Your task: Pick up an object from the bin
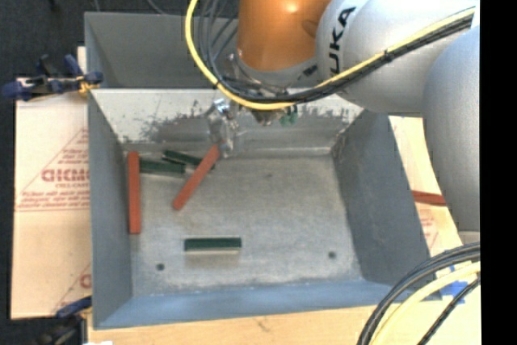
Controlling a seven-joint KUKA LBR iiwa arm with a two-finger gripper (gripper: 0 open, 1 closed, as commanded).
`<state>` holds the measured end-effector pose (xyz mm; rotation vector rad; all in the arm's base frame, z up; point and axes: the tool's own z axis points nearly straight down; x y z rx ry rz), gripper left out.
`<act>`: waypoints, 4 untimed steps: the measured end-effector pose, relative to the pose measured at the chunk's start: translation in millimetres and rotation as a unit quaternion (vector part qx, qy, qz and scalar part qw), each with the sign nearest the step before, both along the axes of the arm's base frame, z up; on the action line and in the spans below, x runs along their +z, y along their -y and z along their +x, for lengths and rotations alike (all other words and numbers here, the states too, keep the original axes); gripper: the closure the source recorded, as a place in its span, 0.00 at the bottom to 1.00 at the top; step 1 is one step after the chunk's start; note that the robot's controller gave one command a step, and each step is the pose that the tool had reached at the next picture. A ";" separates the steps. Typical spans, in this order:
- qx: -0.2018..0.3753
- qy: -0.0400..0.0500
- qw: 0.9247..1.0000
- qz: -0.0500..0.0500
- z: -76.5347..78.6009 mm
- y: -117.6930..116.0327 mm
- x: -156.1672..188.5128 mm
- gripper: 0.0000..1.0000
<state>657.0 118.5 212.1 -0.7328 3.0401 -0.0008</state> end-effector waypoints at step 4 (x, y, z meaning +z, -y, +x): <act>0.017 -0.004 1.000 0.000 -19.8 -2.6 -127.9 1.00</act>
Offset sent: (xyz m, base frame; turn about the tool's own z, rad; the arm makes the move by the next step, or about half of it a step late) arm 0.0000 0.0000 0.0000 0.0000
